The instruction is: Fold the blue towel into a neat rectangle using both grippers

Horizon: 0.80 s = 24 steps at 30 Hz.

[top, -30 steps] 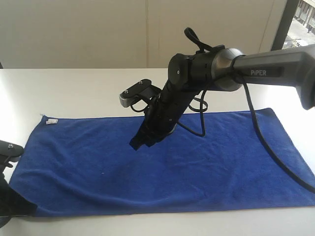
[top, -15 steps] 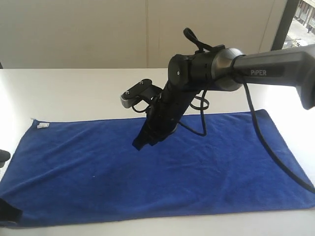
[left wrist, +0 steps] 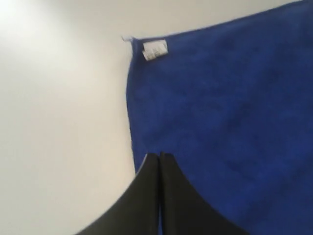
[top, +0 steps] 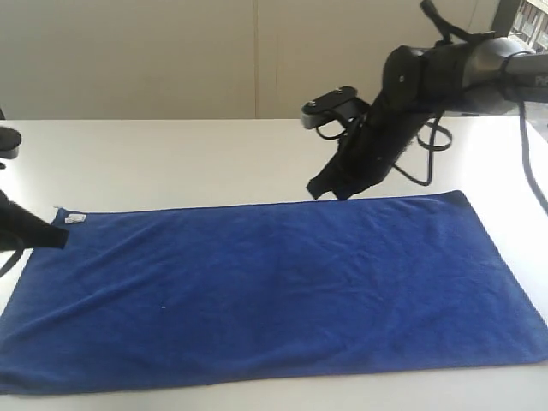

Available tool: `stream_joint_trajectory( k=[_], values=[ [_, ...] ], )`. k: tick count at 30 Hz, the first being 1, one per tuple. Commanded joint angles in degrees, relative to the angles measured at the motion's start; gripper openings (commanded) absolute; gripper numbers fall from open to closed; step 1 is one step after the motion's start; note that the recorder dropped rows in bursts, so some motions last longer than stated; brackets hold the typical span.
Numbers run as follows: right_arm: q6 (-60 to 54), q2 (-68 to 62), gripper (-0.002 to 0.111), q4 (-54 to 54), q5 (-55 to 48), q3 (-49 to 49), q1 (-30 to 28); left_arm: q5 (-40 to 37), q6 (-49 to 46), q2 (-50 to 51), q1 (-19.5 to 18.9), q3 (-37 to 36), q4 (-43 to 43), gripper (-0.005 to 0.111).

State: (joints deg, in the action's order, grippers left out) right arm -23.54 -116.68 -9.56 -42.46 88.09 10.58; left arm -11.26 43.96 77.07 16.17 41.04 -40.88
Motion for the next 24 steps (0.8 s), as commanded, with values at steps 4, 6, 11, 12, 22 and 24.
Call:
stream_joint_trajectory(
  k=[4,6,11,12,22,24],
  values=[
    [0.64,0.56,0.0,0.74,-5.14,-0.25,-10.41,-4.6,-20.11,17.17,-4.34,15.2,12.65,0.0],
    [0.64,0.56,0.0,0.74,-4.91,-0.25,-12.22,-7.8,-34.41,21.82,-4.34,19.97,23.69,0.0],
    [0.66,0.56,0.0,0.63,-4.66,-0.25,-14.81,-15.81,-56.75,31.17,-7.07,29.89,42.24,0.0],
    [0.66,0.56,0.0,0.63,-4.66,-0.25,-14.97,-15.84,-56.75,32.5,-7.42,31.3,42.12,0.0],
    [0.66,-0.17,0.0,0.88,0.72,-0.25,-15.21,-12.8,-54.58,42.44,-7.52,41.47,27.86,0.0],
    [0.66,-0.17,0.0,0.88,1.97,-0.25,-15.21,-12.94,-53.23,44.8,-7.52,42.82,23.79,0.0]
  ],
)
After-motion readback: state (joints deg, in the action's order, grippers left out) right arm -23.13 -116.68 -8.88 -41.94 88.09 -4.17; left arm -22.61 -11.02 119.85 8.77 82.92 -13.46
